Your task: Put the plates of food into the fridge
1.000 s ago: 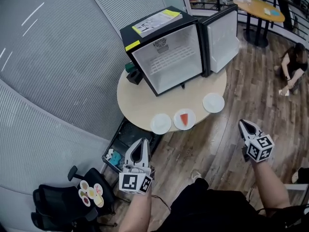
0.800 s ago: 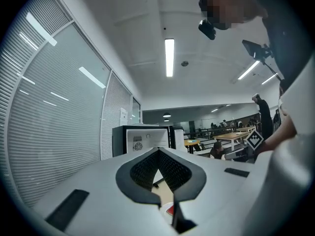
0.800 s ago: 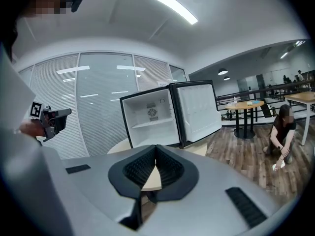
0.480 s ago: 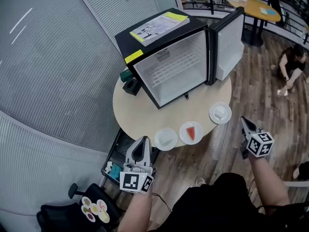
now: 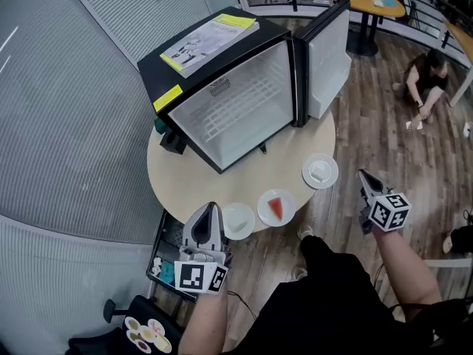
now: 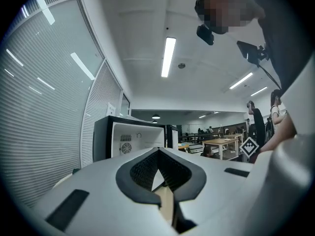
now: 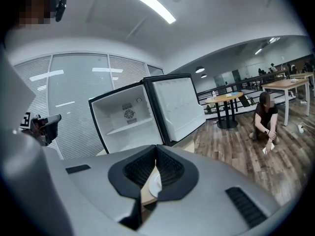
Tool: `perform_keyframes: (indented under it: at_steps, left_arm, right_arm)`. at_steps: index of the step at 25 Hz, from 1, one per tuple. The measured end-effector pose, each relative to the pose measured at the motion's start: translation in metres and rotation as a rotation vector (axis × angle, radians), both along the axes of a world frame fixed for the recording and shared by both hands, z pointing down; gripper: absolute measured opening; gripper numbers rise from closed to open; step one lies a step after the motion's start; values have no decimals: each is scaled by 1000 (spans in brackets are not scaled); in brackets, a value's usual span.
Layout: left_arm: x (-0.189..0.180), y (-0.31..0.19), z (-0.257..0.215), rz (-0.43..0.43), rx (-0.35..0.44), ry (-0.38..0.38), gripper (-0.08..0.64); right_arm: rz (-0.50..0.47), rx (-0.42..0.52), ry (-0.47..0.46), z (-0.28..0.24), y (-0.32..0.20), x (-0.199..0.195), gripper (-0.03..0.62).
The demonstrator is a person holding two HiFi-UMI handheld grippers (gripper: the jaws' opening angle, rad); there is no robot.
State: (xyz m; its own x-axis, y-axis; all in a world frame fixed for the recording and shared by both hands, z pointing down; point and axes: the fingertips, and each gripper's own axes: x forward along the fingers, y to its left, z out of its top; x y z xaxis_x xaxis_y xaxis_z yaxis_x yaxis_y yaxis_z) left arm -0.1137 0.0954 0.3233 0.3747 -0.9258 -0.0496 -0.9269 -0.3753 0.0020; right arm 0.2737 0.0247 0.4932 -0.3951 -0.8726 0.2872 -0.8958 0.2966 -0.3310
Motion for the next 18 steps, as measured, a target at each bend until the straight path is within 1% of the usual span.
perform_keyframes:
  at_steps: [4, 7, 11, 16, 18]
  left_arm:
    - [4, -26, 1, -10, -2, 2, 2]
    - [11, -44, 2, 1, -9, -14, 2]
    - [25, -71, 11, 25, -39, -22, 2]
    - [46, -105, 28, 70, -78, -34, 2]
    - [52, -119, 35, 80, -90, -41, 2]
  right_arm:
    - [-8, -36, 5, 22, -21, -4, 6]
    - [-34, -81, 10, 38, -33, -7, 6]
    - [-72, -113, -32, 52, -47, -6, 6]
    - [-78, -143, -59, 76, -63, 1, 8]
    - [-94, -163, -68, 90, -69, 1, 20]
